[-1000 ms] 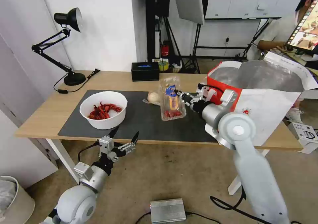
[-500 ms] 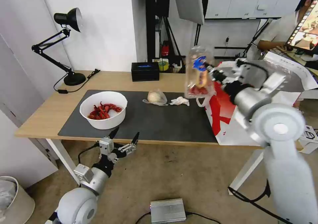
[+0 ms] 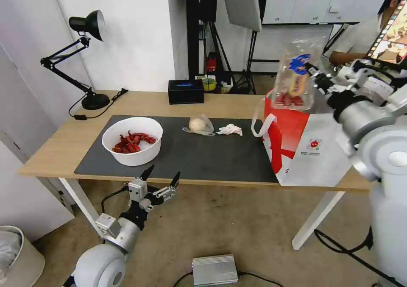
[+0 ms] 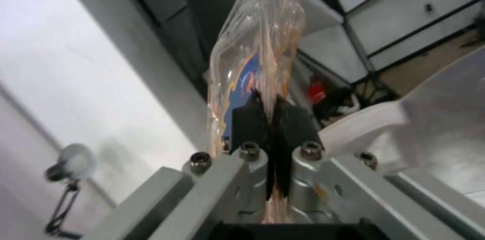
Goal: Pick up the trash from the table and place it into the takeout bag.
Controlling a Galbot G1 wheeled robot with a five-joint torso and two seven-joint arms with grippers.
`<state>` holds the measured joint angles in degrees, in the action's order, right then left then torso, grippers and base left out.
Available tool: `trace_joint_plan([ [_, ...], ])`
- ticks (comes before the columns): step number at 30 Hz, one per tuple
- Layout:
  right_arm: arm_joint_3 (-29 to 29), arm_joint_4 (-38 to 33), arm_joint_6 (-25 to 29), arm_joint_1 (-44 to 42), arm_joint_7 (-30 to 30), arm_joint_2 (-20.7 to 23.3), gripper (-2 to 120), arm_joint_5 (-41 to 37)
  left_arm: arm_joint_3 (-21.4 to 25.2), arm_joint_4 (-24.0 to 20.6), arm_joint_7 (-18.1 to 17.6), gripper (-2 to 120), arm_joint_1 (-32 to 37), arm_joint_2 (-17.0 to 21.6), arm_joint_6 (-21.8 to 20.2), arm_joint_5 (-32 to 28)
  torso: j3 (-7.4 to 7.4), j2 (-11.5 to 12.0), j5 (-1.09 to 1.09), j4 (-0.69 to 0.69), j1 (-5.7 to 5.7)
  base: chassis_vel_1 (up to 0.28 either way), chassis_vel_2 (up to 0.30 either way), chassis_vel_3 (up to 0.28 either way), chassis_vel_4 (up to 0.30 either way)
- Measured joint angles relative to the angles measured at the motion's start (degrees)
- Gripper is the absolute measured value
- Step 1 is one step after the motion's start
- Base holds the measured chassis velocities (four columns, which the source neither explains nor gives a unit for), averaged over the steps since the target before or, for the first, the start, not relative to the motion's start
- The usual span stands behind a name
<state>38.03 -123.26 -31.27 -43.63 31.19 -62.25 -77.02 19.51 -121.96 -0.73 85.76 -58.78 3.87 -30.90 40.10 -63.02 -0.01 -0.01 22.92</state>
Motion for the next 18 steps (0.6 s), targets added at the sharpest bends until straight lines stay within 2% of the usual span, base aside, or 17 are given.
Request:
trace_joint_plan([
  [5, 2.2, 3.2, 1.0, 1.0, -0.1, 2.2, 0, -0.4, -1.1, 0.3, 0.1, 100, 0.1, -1.4, 0.0, 0.4, 0.00, 0.0, 0.01, 0.00, 0.00, 0.000, 0.000, 0.000, 0.000],
  [18, 3.5, 6.2, 1.1, 0.9, -0.5, 2.6, 0, 0.5, -1.2, 0.7, 0.1, 100, -0.3, -1.5, 0.0, 0.4, 0.00, 0.0, 0.01, 0.01, 0.00, 0.000, 0.000, 0.000, 0.000],
])
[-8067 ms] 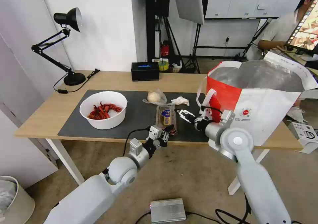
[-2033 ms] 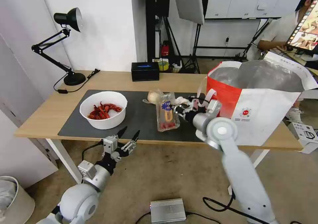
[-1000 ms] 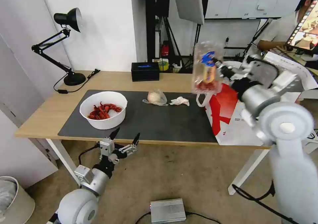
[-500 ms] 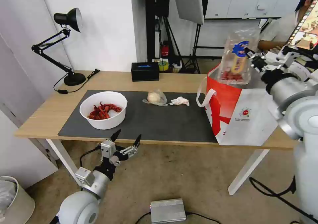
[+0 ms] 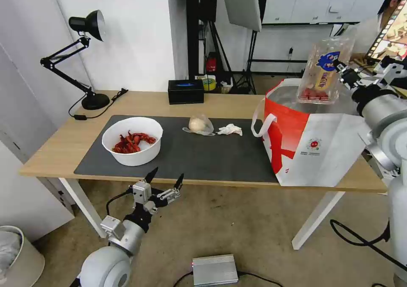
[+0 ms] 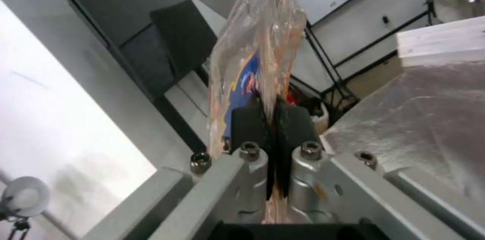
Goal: Pick up the trash from the table and place it into the takeout bag.
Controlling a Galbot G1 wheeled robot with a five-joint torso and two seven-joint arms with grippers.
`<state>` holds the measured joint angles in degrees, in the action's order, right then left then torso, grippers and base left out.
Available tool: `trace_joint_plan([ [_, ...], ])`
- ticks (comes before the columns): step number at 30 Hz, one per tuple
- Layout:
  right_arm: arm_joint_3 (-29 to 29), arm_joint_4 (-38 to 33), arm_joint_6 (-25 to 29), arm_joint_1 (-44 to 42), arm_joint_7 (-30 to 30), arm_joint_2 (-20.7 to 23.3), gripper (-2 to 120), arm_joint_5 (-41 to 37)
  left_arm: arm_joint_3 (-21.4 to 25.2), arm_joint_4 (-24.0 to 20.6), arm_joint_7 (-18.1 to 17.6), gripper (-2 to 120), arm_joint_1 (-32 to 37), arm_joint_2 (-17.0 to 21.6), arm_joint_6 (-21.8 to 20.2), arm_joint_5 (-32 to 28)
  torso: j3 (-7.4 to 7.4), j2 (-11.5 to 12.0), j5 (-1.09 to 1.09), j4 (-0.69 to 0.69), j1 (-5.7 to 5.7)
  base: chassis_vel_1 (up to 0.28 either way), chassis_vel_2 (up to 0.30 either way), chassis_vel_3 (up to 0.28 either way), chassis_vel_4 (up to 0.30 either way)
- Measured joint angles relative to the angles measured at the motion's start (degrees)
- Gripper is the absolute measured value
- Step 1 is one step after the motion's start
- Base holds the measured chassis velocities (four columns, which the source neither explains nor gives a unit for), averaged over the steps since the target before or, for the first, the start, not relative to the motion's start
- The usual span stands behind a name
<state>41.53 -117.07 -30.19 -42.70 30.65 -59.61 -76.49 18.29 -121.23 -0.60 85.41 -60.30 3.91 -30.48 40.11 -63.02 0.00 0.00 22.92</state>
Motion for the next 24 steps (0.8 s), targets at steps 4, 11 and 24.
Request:
trace_joint_plan([
  [4, 0.2, 0.5, 0.0, -0.6, -0.2, -0.1, 0, 0.6, -0.2, 0.3, 0.0, 100, -0.1, 0.0, 0.1, 0.0, 0.00, 0.0, 0.00, 0.00, 0.00, 0.000, 0.000, 0.000, 0.000],
  [11, 0.3, 0.5, 0.0, -2.1, -0.3, -1.0, 0, 0.9, -0.6, 0.6, 0.0, 100, -0.6, 0.0, 0.2, 0.0, 0.00, 0.0, 0.00, 0.00, 0.00, 0.000, 0.000, 0.000, 0.000],
  [24, 1.0, -1.2, -2.7, -4.1, 0.4, -1.8, 27, -1.0, -0.7, 0.5, 0.0, 100, -0.6, 0.2, 0.2, 0.0, 0.00, 0.0, 0.00, 0.00, 0.00, 0.000, 0.000, 0.000, 0.000],
])
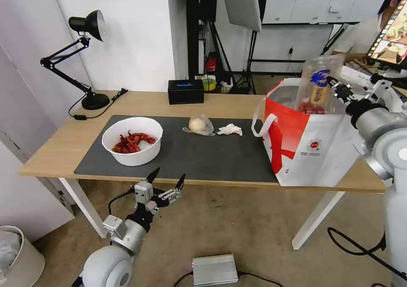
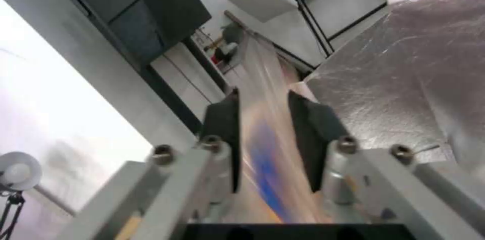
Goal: Pick up the trash from the table and place it into the takeout bag.
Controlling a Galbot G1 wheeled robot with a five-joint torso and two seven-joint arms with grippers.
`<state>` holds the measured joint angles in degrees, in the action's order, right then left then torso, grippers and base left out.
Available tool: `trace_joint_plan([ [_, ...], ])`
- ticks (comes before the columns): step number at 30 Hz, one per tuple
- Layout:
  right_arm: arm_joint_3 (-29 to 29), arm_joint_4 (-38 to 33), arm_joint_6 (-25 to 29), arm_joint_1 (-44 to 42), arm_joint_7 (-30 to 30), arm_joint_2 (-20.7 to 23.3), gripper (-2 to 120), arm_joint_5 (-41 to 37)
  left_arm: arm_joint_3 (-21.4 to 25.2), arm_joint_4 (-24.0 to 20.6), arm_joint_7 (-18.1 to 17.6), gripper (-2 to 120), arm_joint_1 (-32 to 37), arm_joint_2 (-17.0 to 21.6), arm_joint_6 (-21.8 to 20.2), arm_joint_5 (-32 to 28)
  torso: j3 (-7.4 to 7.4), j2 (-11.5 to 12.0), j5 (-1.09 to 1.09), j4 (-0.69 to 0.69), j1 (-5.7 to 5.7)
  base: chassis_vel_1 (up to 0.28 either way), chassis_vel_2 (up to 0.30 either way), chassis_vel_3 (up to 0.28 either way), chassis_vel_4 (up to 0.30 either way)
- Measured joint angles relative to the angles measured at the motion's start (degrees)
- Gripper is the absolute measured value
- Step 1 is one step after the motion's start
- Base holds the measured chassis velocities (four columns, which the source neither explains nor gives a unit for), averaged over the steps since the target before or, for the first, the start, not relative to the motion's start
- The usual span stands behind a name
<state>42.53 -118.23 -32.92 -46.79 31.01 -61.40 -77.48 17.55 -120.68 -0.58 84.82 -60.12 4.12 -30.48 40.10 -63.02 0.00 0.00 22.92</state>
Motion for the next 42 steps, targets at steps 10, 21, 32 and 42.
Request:
trace_joint_plan([
  [10, 0.6, -0.6, -0.2, -0.4, 0.3, 0.4, 62, -1.2, 0.5, -0.8, 0.0, 100, 0.5, 0.1, 0.0, 0.1, 0.00, 0.0, 0.00, 0.00, 0.00, 0.000, 0.000, 0.000, 0.000],
  [21, 1.9, -3.5, 0.2, -1.7, -1.8, 1.2, 99, -2.5, 1.1, -1.6, -0.1, 100, 1.2, -0.1, 0.0, 0.6, 0.00, 0.0, 0.00, 0.00, 0.00, 0.000, 0.000, 0.000, 0.000],
  [32, -1.3, -12.4, 0.4, -8.8, -11.0, 5.0, 100, 3.4, 2.1, -1.1, -0.1, 100, 1.4, 0.2, 0.9, 1.6, 0.00, 0.0, 0.01, 0.01, -0.01, 0.000, 0.000, 0.000, 0.000],
  [42, -15.0, -13.1, 9.7, -23.4, -24.4, 6.9, 100, 32.8, 4.4, 0.6, -0.1, 100, 1.6, -0.9, 1.5, 5.0, 0.00, 0.0, 0.00, 0.00, -0.01, 0.000, 0.000, 0.000, 0.000],
])
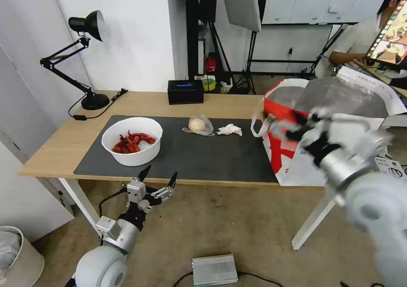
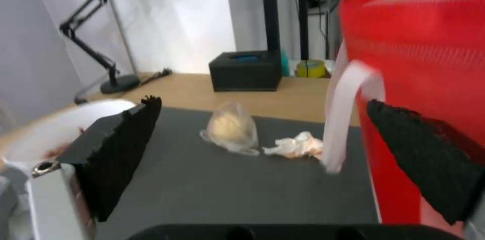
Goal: Pick up the trash from the table and place it into the takeout bag.
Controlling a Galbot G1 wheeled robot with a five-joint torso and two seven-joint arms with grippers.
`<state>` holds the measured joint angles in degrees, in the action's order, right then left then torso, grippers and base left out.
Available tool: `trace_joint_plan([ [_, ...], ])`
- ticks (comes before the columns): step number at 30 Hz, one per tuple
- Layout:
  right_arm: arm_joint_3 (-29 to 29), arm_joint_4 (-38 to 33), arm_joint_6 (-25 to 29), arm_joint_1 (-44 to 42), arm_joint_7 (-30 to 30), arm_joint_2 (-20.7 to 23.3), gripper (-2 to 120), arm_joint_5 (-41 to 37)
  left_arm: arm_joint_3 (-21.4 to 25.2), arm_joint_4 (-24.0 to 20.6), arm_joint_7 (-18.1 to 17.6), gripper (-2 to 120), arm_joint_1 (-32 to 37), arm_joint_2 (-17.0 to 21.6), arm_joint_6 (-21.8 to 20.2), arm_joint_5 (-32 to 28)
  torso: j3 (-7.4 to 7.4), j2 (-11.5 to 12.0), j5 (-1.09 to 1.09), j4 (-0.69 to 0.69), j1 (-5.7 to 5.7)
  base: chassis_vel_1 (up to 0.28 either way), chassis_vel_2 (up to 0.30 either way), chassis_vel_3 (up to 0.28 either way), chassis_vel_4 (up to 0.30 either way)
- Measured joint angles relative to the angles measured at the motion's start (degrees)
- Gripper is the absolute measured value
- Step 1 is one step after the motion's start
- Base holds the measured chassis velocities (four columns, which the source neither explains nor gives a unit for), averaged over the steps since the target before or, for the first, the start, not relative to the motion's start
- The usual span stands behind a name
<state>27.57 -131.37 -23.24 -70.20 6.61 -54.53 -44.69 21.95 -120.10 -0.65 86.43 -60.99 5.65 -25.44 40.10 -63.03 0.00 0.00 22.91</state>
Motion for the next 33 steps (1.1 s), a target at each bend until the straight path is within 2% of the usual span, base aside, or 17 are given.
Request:
trace_joint_plan([
  [1, -0.9, 1.0, 3.4, -1.9, -1.7, 0.1, 100, 4.1, 0.4, 0.1, 0.0, 100, 0.3, 0.0, 0.0, 0.3, 0.00, 0.0, -0.01, -0.01, 0.00, 0.000, 0.000, 0.000, 0.000],
  [2, -0.9, 1.0, 3.4, -1.9, -1.7, 0.1, 100, 4.1, 0.4, 0.1, 0.0, 100, 0.3, 0.0, 0.0, 0.3, 0.00, 0.0, -0.01, -0.01, 0.00, 0.000, 0.000, 0.000, 0.000],
  [5, -2.8, 3.3, 10.8, -6.4, -4.0, 0.7, 100, 11.0, 1.6, 0.6, 0.0, 100, 1.2, 0.0, 0.7, 1.0, 0.00, 0.0, 0.00, 0.00, 0.00, 0.000, 0.000, 0.000, 0.000],
  [6, -2.8, 3.3, 10.8, -6.4, -4.0, 0.7, 100, 11.0, 1.6, 0.6, 0.0, 100, 1.2, 0.0, 0.7, 1.0, 0.00, 0.0, 0.00, 0.00, 0.00, 0.000, 0.000, 0.000, 0.000],
  [8, -3.9, 4.6, 15.8, -9.0, -3.9, 0.9, 100, 13.8, 2.0, 0.6, -0.1, 100, 1.5, 0.0, 0.5, 1.0, 0.00, 0.0, 0.00, 0.01, 0.00, 0.000, 0.000, 0.000, 0.000],
  [9, -3.9, 4.6, 15.8, -9.0, -3.9, 0.9, 100, 13.8, 2.0, 0.6, -0.1, 100, 1.5, 0.0, 0.5, 1.0, 0.00, 0.0, 0.00, 0.01, 0.00, 0.000, 0.000, 0.000, 0.000],
  [10, -4.8, 5.2, 19.7, -11.2, -3.1, 0.9, 100, 15.1, 2.1, 0.6, -0.2, 100, 1.5, -0.1, 0.2, 1.2, 0.00, 0.0, 0.00, 0.00, 0.00, 0.000, 0.000, 0.000, 0.000],
  [11, -4.8, 5.2, 19.7, -11.2, -3.1, 0.9, 100, 15.1, 2.1, 0.6, -0.2, 100, 1.5, -0.1, 0.2, 1.2, 0.00, 0.0, 0.00, 0.00, 0.00, 0.000, 0.000, 0.000, 0.000],
  [13, -5.3, 5.3, 23.8, -14.6, -1.3, 0.8, 100, 15.6, 2.4, 0.6, -0.3, 100, 1.7, -0.1, -0.3, 1.4, 0.00, 0.0, 0.00, -0.01, 0.00, 0.000, 0.000, 0.000, 0.000],
  [21, -6.0, 5.6, 27.9, -20.3, 0.7, 0.8, 100, 17.3, 3.4, 0.6, -0.4, 100, 2.7, 0.3, -2.4, 1.8, 0.00, 0.0, 0.01, 0.00, 0.00, 0.000, 0.000, 0.000, 0.000],
  [33, -9.1, 8.1, 29.5, -21.0, 2.2, -0.4, 100, 19.5, 4.1, 1.1, -0.7, 100, 3.3, 0.6, -3.6, 2.1, 0.00, 0.0, 0.00, 0.00, 0.01, 0.000, 0.000, 0.000, 0.000],
])
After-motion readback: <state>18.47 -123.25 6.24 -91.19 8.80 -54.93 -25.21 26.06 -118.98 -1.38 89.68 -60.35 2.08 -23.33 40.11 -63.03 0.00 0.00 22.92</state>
